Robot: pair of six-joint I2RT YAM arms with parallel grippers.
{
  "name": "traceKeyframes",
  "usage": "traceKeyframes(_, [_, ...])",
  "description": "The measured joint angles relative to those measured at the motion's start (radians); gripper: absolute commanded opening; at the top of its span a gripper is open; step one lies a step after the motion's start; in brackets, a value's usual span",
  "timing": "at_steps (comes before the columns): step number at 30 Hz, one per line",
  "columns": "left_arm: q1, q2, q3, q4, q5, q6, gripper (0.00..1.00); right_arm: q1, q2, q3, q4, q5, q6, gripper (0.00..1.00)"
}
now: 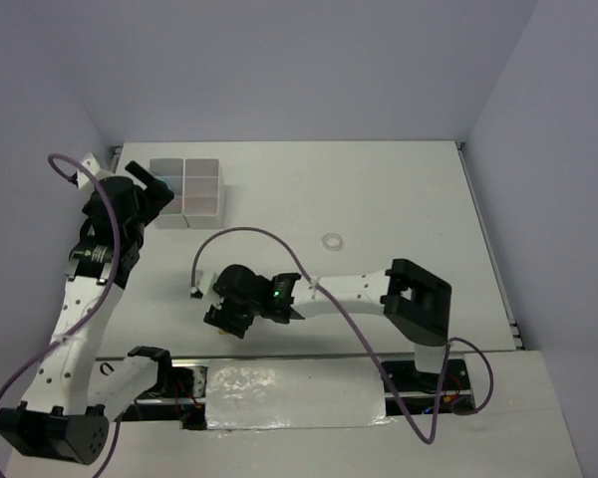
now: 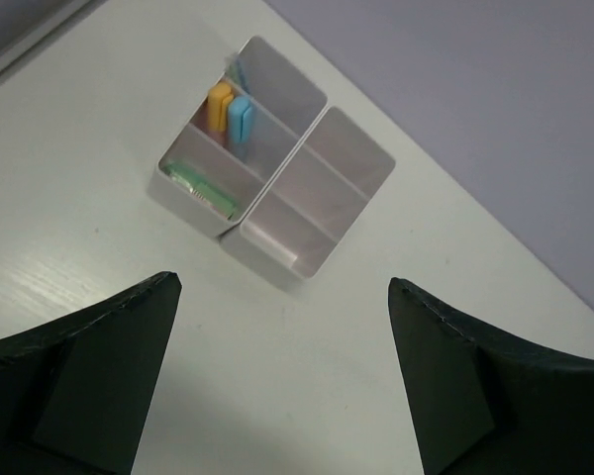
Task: Sort the stationery into containers
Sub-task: Pick up the stationery from the center of the board.
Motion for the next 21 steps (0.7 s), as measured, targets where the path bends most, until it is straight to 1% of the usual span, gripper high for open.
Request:
traceKeyframes(3, [0.0,-0.067,-0.04,-0.053,0.034,0.02,0.99,0.023,0.08,0.041,-0.025,-0.006,-0.029,0.65])
traceKeyframes(7, [0.0,-0.148,-0.1,-0.103,0.091,0.082,0.99,0.032,0.143,0.065,-0.047,-0.02,-0.045,0.64])
traceKeyframes(12, [0.0,-0.243,-0.111,-0.154,0.092,0.147,0.99,0.032,0.181,0.072,-0.046,-0.018,-0.045,0.61])
traceKeyframes(15, [0.0,-0.272,-0.117,-0.158,0.081,0.164,0.99,0.033,0.201,0.084,-0.036,-0.004,-0.049,0.55])
traceKeyframes(18, [0.0,-0.276,-0.127,-0.157,0.082,0.179,0.99,0.035,0.211,0.089,-0.017,0.013,-0.046,0.44])
traceKeyframes(19, [0.0,-0.271,-0.13,-0.158,0.084,0.182,0.99,0.035,0.212,0.089,-0.013,0.014,-0.046,0.39])
traceKeyframes(21, [0.0,-0.262,-0.134,-0.158,0.088,0.184,0.99,0.035,0.212,0.089,-0.005,0.016,-0.049,0.24])
